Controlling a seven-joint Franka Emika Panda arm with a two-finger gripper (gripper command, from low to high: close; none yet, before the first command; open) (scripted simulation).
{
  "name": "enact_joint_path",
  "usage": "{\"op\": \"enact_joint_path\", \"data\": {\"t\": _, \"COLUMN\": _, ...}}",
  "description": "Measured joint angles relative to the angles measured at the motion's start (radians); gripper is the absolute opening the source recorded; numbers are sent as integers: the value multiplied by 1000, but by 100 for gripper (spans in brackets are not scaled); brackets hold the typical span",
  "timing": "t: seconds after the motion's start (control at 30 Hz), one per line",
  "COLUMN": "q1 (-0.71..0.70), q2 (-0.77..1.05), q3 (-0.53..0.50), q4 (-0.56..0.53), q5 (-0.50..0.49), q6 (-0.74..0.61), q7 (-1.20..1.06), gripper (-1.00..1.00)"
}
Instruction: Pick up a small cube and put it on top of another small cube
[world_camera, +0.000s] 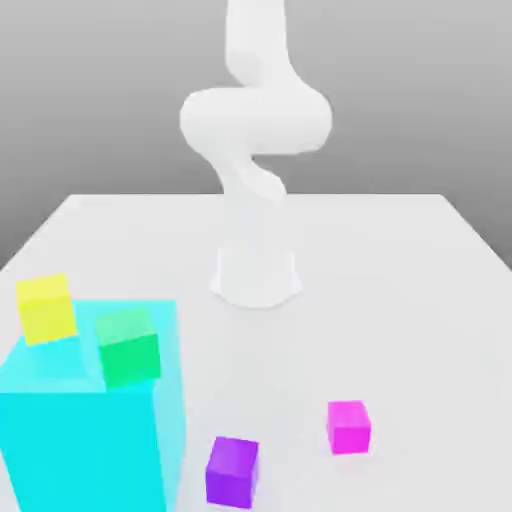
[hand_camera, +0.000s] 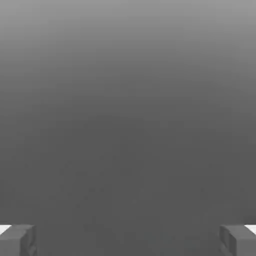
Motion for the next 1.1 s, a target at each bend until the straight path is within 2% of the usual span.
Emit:
{"op": "enact_joint_path", "data": {"t": 0.3, "q1": 78, "q2": 275, "q3": -91, "q4": -64, "q5": -72, "q6": 118, "q7": -352, "gripper": 0}}
{"op": "enact_joint_path", "data": {"t": 0.53, "q1": 124, "q2": 485, "q3": -161, "q4": -113, "q5": -68, "q6": 211, "q7": -664, "gripper": 0}}
{"op": "enact_joint_path", "data": {"t": 0.83, "q1": 134, "q2": 761, "q3": -188, "q4": -178, "q5": 30, "q6": 332, "q7": -1130, "gripper": 0}}
{"op": "enact_joint_path", "data": {"t": 1.0, "q1": 89, "q2": 915, "q3": -139, "q4": -209, "q5": 102, "q6": 401, "q7": -1391, "gripper": 0}}
{"op": "enact_joint_path", "data": {"t": 1.1, "q1": 56, "q2": 1020, "q3": -100, "q4": -198, "q5": 137, "q6": 477, "q7": -1446, "gripper": 0}}
